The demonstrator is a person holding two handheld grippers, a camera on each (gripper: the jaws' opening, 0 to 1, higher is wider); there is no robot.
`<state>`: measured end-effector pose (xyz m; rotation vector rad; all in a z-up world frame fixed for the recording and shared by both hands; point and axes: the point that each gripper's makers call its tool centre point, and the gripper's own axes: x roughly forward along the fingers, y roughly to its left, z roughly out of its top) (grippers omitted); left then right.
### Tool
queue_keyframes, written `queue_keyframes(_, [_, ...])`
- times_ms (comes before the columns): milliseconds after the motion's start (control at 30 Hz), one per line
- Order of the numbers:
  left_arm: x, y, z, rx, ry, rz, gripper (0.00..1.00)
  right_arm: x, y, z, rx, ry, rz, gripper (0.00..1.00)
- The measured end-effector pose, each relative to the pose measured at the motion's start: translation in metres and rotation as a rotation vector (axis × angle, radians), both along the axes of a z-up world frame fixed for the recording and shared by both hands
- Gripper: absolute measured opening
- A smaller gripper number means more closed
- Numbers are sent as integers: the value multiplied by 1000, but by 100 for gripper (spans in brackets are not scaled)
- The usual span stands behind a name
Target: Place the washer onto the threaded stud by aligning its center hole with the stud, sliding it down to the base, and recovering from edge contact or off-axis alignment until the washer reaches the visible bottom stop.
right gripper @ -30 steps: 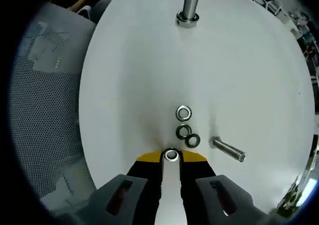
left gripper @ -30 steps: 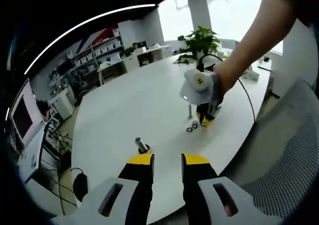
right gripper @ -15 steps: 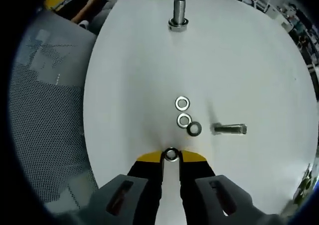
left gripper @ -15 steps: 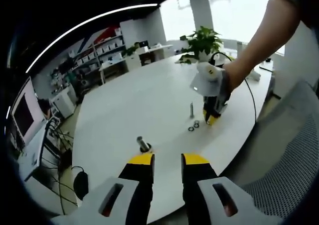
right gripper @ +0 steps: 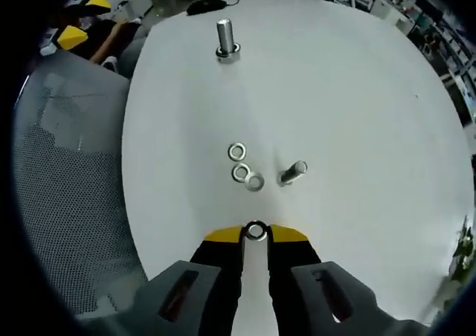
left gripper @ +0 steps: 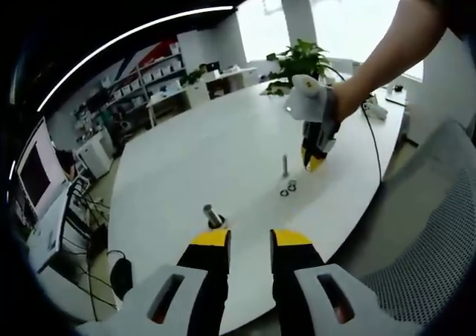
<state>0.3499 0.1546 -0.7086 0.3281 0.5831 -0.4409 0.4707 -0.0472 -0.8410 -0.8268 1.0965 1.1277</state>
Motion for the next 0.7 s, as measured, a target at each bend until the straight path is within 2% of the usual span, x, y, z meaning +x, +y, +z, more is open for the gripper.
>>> queue_keyframes(300, [0, 0, 0, 2, -3, 0, 19, 22, 9, 25, 88, -22, -71, 13])
queue_keyframes(433, [1, 1, 1, 1, -4, 3, 19, 26, 15, 35, 105, -41, -65, 13])
queue_keyframes(500, [1, 1, 0, 0, -2, 4, 19, 30, 20, 43, 118, -74, -42, 13])
queue_keyframes(700, [2, 2, 1, -5, -6, 8, 19, 30, 27, 52, 133, -92, -8, 13])
